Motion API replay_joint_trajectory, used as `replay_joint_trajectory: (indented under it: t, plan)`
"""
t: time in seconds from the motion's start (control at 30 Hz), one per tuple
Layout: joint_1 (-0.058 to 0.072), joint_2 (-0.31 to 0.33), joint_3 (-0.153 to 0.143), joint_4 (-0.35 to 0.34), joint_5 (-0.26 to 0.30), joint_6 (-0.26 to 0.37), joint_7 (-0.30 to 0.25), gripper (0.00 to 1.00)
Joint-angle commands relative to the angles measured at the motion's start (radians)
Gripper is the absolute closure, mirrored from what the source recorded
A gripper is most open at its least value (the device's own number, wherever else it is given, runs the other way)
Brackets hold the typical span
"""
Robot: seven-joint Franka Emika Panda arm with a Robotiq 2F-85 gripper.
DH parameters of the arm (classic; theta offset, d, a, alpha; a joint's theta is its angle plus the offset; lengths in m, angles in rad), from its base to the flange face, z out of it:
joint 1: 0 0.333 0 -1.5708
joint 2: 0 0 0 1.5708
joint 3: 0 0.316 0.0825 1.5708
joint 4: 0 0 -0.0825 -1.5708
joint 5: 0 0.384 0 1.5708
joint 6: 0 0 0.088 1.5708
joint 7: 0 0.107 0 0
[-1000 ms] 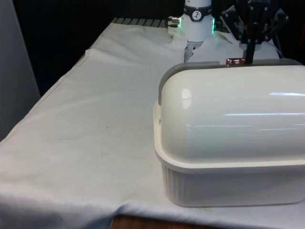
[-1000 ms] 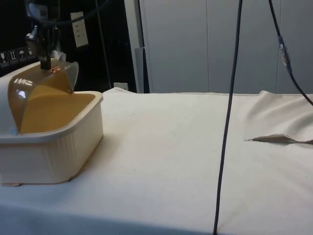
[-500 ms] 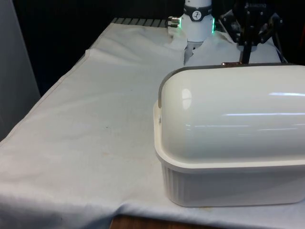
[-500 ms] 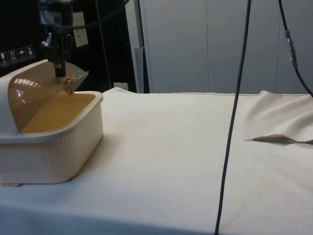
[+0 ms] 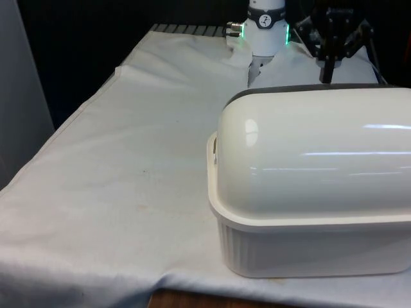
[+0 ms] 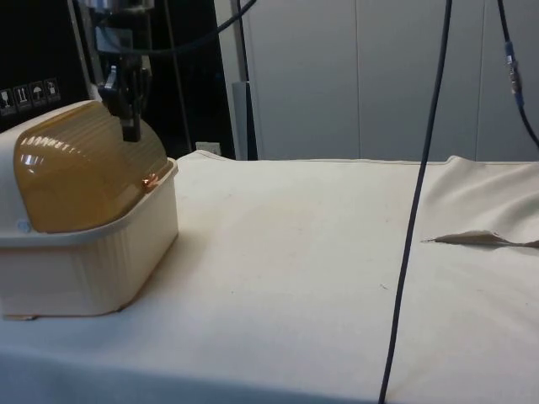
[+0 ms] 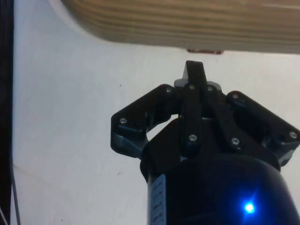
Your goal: Open the lid, then close it.
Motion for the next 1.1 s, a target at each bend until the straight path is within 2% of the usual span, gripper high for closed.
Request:
replay_joint_trajectory:
  t: [0.0,0.3,0.53,0.6,0.77,1.07]
  plan:
    - [0.004,-0.016,-0.002,-0.015,-0.009,-0.001,0.005,1.0]
    - [0.002,-0.06,0.004,-0.033,-0.025,-0.052,0.002,1.0]
    - [-0.004,-0.094,0.001,-0.02,-0.023,-0.122,-0.01,1.0]
    - [-0.005,-0.093,0.001,-0.019,-0.022,-0.118,-0.009,1.0]
    - [-0.008,-0.102,0.001,0.001,-0.021,-0.166,-0.012,1.0]
    - [-0.008,-0.099,0.001,0.006,-0.02,-0.171,-0.011,1.0]
